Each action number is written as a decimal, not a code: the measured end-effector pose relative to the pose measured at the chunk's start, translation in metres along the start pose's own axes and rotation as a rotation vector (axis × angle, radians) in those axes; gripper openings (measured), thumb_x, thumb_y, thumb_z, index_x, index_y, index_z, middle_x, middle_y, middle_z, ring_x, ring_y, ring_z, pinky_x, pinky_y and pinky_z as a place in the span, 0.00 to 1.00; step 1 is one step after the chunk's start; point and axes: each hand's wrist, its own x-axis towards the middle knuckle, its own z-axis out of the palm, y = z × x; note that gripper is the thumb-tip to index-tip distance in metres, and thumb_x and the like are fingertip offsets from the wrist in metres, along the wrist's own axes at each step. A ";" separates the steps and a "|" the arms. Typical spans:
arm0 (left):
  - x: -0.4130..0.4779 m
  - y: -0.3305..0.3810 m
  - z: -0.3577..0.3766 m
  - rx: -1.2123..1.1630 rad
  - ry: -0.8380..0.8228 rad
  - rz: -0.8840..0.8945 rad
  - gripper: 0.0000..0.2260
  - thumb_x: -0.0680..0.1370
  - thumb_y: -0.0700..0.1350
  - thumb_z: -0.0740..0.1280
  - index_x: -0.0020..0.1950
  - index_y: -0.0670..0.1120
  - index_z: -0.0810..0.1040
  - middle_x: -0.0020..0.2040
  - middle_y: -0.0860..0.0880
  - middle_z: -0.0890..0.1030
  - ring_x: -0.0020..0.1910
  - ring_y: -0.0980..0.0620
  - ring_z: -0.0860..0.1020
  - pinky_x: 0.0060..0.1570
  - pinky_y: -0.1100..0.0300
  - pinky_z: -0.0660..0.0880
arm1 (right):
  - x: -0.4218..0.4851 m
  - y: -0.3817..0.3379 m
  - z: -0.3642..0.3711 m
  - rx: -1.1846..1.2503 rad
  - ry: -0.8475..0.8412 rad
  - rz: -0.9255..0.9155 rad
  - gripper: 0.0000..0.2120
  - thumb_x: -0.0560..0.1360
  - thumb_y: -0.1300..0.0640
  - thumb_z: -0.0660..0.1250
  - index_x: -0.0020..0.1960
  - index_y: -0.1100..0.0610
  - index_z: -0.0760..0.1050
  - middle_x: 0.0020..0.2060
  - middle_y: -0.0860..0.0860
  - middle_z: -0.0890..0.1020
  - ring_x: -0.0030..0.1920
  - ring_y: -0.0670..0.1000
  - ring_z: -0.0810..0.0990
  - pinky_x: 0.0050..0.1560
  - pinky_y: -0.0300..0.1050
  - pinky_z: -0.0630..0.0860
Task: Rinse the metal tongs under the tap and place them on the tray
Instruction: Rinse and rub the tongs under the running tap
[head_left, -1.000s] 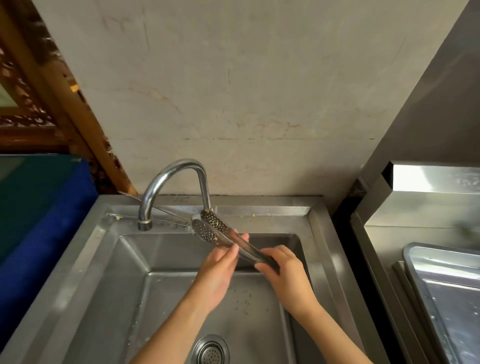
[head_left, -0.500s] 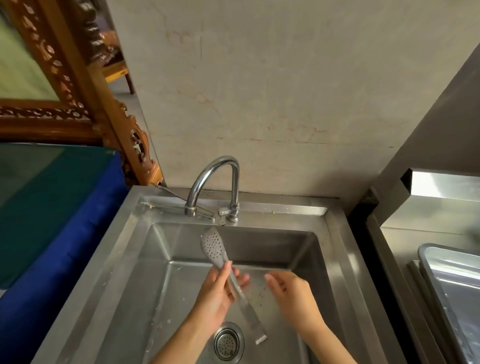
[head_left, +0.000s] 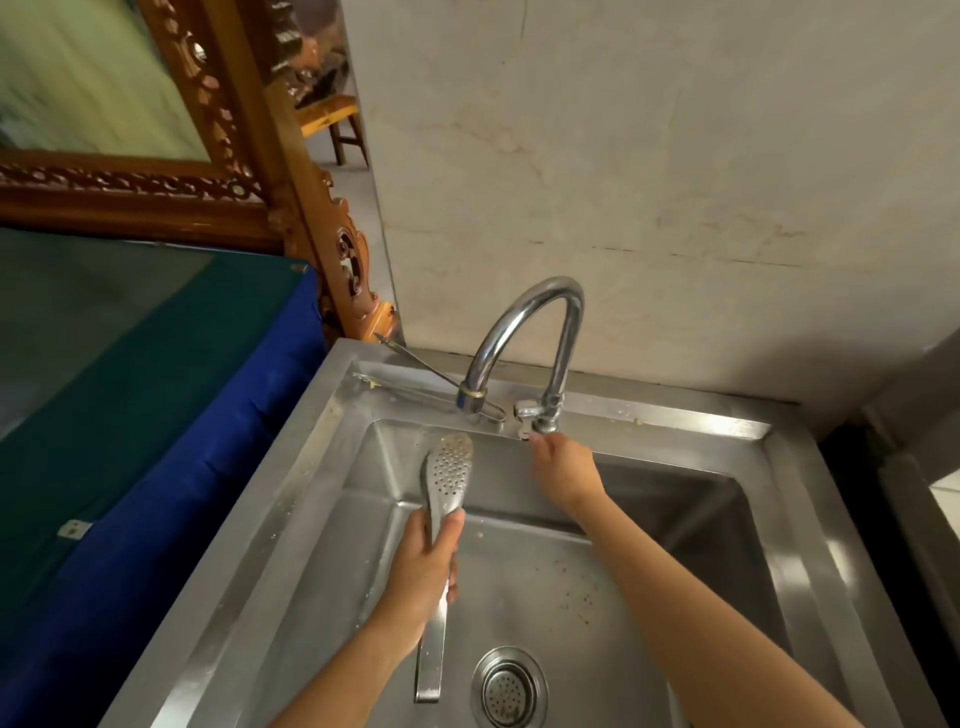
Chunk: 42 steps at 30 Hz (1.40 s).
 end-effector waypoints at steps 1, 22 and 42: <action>0.002 0.000 -0.001 0.020 -0.004 0.018 0.06 0.77 0.47 0.63 0.45 0.45 0.70 0.30 0.47 0.68 0.21 0.55 0.66 0.20 0.62 0.65 | 0.008 -0.004 0.005 0.100 -0.030 0.057 0.20 0.80 0.50 0.53 0.52 0.66 0.75 0.47 0.64 0.82 0.43 0.62 0.79 0.44 0.50 0.76; 0.019 -0.011 0.005 0.038 -0.050 0.027 0.08 0.76 0.50 0.65 0.46 0.46 0.70 0.26 0.52 0.67 0.19 0.57 0.66 0.19 0.62 0.64 | 0.044 -0.030 0.016 0.743 -0.176 0.513 0.19 0.80 0.52 0.52 0.32 0.55 0.65 0.26 0.49 0.64 0.24 0.47 0.58 0.16 0.31 0.56; 0.019 -0.018 0.002 0.034 -0.052 0.028 0.07 0.76 0.49 0.65 0.45 0.48 0.70 0.24 0.54 0.69 0.19 0.57 0.66 0.19 0.63 0.66 | 0.039 -0.047 0.004 0.781 -0.217 0.612 0.18 0.80 0.59 0.50 0.31 0.57 0.62 0.27 0.49 0.62 0.25 0.45 0.56 0.16 0.31 0.53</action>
